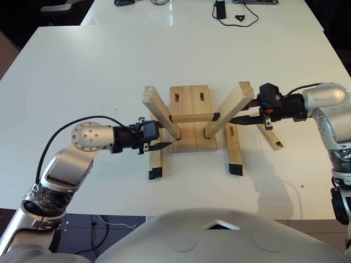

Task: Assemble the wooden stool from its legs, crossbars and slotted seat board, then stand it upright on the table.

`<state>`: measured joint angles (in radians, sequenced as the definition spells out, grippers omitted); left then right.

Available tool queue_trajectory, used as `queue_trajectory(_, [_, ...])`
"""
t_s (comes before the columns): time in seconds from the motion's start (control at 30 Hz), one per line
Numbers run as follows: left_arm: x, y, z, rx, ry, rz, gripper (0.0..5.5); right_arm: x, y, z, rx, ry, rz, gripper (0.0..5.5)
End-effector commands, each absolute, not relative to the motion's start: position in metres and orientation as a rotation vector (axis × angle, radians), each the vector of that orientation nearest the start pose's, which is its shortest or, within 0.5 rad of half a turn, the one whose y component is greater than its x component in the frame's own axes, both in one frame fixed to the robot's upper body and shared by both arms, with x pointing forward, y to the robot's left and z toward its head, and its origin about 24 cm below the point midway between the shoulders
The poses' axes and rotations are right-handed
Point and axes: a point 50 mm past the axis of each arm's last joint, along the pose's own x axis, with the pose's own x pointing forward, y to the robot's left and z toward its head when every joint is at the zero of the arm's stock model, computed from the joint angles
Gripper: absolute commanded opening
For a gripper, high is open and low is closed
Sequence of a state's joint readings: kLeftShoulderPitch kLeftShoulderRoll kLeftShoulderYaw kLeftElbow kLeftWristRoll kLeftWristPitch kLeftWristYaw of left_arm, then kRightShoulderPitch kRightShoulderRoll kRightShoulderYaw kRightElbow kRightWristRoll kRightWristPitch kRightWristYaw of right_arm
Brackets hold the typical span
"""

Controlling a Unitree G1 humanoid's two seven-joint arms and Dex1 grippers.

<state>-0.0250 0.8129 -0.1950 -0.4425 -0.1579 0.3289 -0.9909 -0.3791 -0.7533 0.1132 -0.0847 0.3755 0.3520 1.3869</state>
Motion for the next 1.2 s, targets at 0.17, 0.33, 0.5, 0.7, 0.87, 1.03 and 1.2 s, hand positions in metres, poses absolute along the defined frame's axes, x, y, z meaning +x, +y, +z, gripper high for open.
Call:
queue_trajectory(0.17, [0.214, 0.184, 0.101, 0.696, 0.318, -1.177, 3.51, 0.267, -0.207, 0.139, -0.545, 0.312, 1.424, 2.23])
queue_trajectory(0.33, [0.199, 0.187, 0.081, 0.729, 0.373, -1.209, 3.51, 0.272, -0.207, 0.116, -0.549, 0.343, 1.386, 2.23])
queue_trajectory(0.5, [0.190, 0.181, 0.058, 0.686, 0.380, -1.159, 3.51, 0.261, -0.188, 0.083, -0.404, 0.376, 1.412, 2.23])
queue_trajectory(0.7, [0.196, 0.200, 0.039, 0.719, 0.407, -1.063, 3.51, 0.252, -0.197, 0.060, -0.455, 0.500, 1.412, 2.23])
queue_trajectory(0.87, [0.195, 0.214, 0.028, 0.747, 0.438, -1.049, 3.51, 0.247, -0.236, 0.043, -0.563, 0.609, 1.293, 2.23])
queue_trajectory(1.03, [0.199, 0.225, 0.021, 0.712, 0.444, -0.978, 3.51, 0.241, -0.266, 0.041, -0.588, 0.649, 1.205, 2.23])
queue_trajectory(1.2, [0.213, 0.235, 0.019, 0.712, 0.433, -0.875, 3.51, 0.239, -0.285, 0.041, -0.623, 0.688, 1.170, 2.23])
